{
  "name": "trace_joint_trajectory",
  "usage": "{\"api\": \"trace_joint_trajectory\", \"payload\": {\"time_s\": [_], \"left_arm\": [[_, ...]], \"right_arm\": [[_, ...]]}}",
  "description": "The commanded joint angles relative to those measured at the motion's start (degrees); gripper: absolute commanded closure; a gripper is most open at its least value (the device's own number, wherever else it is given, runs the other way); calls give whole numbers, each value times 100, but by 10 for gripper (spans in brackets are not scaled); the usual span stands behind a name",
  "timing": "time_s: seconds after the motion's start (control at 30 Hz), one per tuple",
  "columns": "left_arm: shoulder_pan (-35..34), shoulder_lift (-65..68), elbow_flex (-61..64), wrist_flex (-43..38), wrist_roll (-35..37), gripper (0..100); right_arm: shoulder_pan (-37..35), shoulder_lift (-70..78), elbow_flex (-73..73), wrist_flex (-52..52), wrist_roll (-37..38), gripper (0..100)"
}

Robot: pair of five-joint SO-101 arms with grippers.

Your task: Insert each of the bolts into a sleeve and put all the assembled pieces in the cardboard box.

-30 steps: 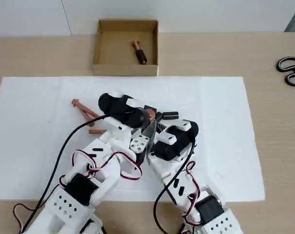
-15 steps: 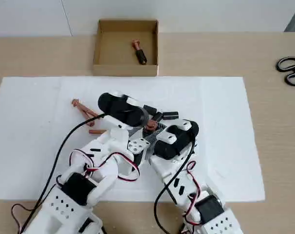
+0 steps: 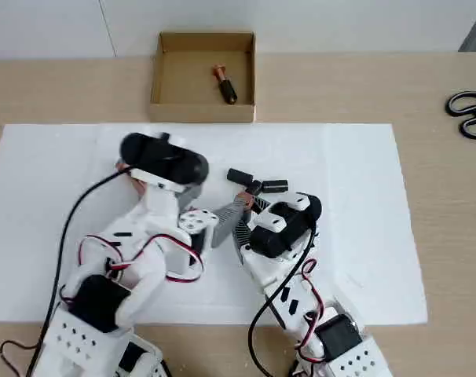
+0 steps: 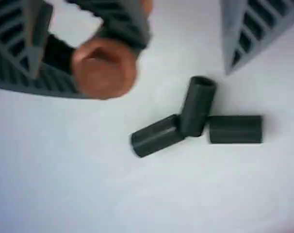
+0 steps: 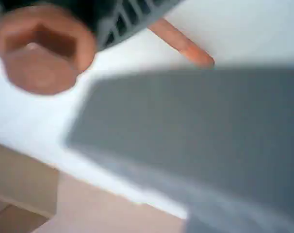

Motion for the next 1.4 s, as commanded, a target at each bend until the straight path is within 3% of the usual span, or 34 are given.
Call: {"api": "trace_joint_trajectory", "payload": {"time_s": [0.0, 0.13, 0.3, 0.47, 0.53, 0.67, 0.83, 1.17, 1.37], "left_arm": [[-360, -79, -488, 334, -18, 765], [-1046, -79, -611, 624, -35, 765], [-2646, -79, -787, 1284, -62, 765], [-4000, -79, -875, 1829, -1240, 765], [-4255, -79, -866, 1846, -1292, 765], [-4316, -79, -875, 1925, -1292, 766], [-4316, -79, -875, 1925, -1292, 767], [-4334, -79, -866, 1925, -1292, 767], [-4334, -79, -866, 1925, -1292, 767]], "right_arm": [[-22, -66, -35, -145, 44, 995], [-13, -57, -9, -145, 44, 995], [31, -4, -62, 189, 53, 995], [523, 4, -703, 1455, 53, 995], [892, 13, -1108, 1604, 53, 995], [1200, 620, -2075, 1604, 79, 995], [1393, 2765, -3648, 1464, 79, 995], [1534, 7864, -6787, -1763, 70, 995], [1543, 10369, -8659, -2668, 53, 995]]}}
